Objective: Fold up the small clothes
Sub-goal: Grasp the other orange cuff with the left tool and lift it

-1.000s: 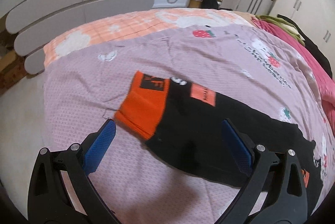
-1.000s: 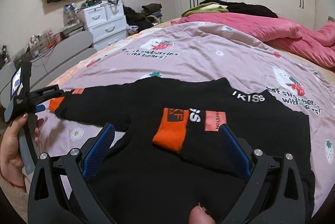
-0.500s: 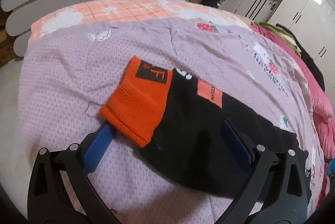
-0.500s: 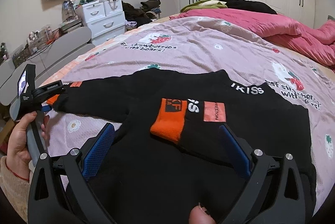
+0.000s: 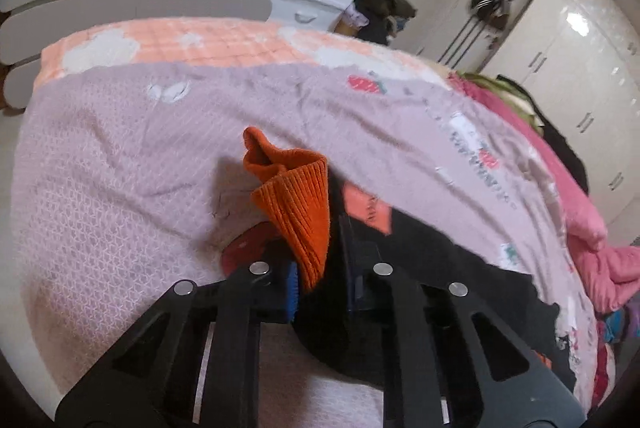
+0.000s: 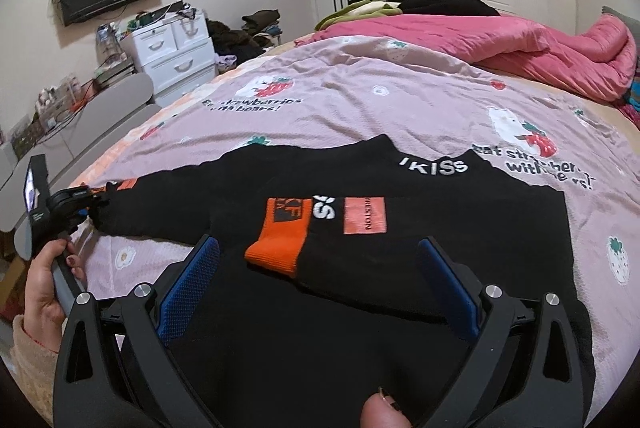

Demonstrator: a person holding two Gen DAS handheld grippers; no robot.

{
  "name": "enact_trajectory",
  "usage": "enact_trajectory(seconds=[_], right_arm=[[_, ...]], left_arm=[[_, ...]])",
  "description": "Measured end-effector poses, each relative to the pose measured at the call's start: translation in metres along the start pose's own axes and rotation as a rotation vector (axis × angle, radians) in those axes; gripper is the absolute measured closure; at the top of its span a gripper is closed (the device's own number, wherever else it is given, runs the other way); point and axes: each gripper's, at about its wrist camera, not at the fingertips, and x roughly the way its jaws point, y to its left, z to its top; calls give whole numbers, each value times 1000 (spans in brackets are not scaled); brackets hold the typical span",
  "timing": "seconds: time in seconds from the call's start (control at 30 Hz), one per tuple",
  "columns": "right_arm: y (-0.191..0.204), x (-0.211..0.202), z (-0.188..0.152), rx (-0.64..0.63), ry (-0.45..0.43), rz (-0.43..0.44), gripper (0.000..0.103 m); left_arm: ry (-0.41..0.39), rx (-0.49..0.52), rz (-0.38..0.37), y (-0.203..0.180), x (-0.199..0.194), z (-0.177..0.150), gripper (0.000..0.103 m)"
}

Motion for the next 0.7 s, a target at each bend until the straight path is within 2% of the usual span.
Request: enact_trajectory(seconds=[0.37, 0.7], right_arm=[[-23, -9, 4, 55, -16, -35, 5], [-55, -23, 6, 134, -34, -80, 5]], left_arm=[[-38, 140, -208, -67, -38, -8, 96], [-37, 203, -337, -113, -55, -25, 97]])
